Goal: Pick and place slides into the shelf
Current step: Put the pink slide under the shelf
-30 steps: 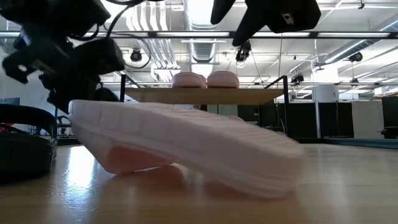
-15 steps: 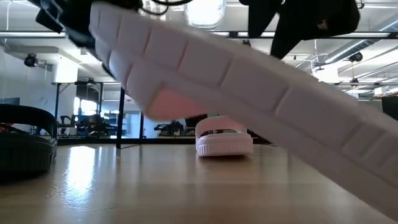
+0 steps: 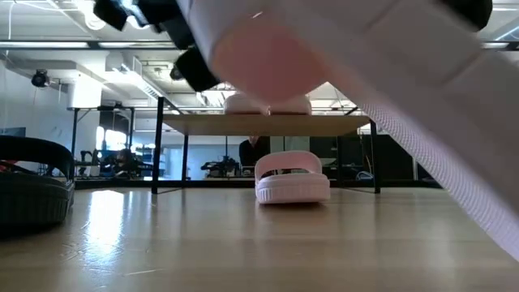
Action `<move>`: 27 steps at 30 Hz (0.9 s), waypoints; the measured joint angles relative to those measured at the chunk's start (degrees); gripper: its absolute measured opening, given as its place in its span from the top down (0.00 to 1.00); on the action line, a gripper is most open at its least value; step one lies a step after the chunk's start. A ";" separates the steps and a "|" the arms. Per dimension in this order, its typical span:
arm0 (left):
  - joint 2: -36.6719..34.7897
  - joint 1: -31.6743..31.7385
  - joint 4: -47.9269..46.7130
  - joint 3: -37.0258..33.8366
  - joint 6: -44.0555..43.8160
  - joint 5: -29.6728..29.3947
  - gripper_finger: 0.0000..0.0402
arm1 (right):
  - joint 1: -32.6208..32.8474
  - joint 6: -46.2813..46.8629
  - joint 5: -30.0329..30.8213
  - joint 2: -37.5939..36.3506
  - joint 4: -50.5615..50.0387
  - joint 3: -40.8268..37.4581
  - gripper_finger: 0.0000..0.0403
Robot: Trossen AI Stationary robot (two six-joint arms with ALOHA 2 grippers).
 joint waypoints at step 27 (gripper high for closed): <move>8.46 2.14 -12.22 18.67 -4.50 -13.27 1.00 | 5.28 20.59 13.08 -8.69 -34.28 -1.20 0.63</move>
